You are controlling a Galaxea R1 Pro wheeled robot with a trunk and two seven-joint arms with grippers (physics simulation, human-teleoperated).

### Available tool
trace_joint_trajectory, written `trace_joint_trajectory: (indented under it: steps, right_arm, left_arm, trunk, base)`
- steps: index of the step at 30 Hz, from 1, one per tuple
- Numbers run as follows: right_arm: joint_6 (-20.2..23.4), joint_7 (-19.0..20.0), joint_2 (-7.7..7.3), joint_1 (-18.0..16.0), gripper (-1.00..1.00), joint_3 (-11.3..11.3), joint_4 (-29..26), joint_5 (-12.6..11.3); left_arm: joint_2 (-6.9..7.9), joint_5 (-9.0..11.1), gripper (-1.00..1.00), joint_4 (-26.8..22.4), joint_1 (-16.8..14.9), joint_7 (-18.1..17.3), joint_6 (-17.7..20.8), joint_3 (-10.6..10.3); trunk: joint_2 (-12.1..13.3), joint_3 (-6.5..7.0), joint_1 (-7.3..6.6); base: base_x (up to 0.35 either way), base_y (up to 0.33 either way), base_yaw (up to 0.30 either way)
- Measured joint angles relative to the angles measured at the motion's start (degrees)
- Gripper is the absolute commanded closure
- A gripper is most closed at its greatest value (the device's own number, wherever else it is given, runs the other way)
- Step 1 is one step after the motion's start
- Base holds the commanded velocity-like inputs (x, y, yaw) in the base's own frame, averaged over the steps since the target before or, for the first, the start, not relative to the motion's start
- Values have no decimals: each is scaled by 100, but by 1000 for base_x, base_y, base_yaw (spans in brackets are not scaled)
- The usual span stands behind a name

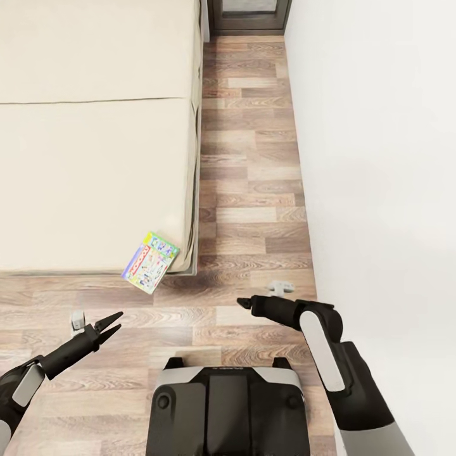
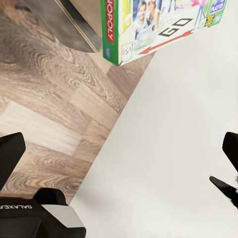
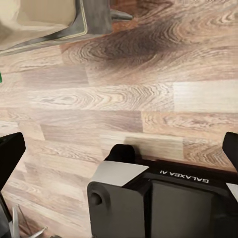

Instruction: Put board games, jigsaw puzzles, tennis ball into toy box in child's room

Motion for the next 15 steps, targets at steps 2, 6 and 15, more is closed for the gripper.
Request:
trace_joint_trajectory:
  steps: [2, 6, 15]
  right_arm:
    - [47, -73, 73, 54, -100, 6, -76, 9]
    - [101, -286, 252, 165, -100, 69, -165, 17]
    - [120, -1327, 425, 232, -100, 492, -206, 13]
  left_arm:
    - [0, 0, -100, -1, 0, 0, 2, 0]
    - [6, 1, -100, -2, 0, -5, -1, 0]
    - [7, 1, -100, -10, 1, -29, -12, 1]
  trunk:
    - [0, -19, 0]
    - [0, -56, 0]
    - [0, -140, 0]
  base:
    - [0, 0, 25]
    - [0, 0, 49]
    - [0, 0, 77]
